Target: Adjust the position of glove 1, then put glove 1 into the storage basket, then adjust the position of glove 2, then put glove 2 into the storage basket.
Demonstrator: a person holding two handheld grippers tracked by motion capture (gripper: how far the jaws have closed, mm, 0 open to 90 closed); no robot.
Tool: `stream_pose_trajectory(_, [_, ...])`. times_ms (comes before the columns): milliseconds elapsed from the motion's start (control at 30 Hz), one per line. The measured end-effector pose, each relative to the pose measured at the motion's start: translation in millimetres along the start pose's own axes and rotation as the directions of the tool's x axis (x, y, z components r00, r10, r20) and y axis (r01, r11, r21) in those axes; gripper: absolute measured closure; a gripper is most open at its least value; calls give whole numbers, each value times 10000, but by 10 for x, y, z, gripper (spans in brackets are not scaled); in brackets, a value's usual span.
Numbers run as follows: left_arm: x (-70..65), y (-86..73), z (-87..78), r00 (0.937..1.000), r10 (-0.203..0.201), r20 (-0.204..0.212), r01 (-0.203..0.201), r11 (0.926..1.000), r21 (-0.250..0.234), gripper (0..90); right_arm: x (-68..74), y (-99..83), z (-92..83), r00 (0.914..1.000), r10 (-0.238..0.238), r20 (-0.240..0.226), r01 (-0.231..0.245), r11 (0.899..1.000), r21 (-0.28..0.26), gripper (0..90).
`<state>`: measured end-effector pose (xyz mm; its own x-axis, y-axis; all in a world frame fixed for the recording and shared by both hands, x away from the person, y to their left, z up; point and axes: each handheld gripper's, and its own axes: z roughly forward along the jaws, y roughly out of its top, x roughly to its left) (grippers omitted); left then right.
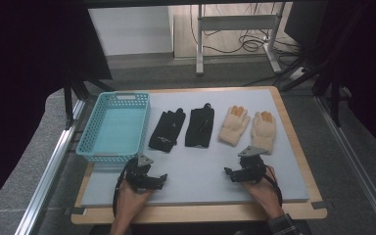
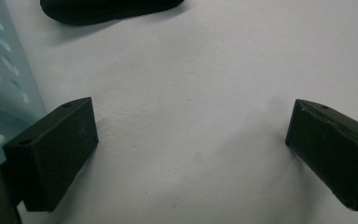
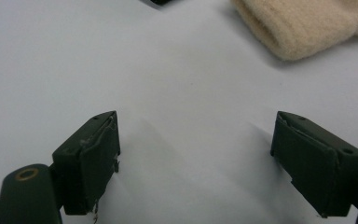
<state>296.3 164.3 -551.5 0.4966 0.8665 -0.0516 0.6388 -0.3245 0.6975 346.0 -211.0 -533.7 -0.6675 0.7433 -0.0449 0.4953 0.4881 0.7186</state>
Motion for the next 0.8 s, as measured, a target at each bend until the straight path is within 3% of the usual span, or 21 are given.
stream_pose_trajectory(800, [0,-2,0,10000,-4,-7,4,10000,-22,25,-6,11,-2,10000,41,-73,-41,10000,39,152])
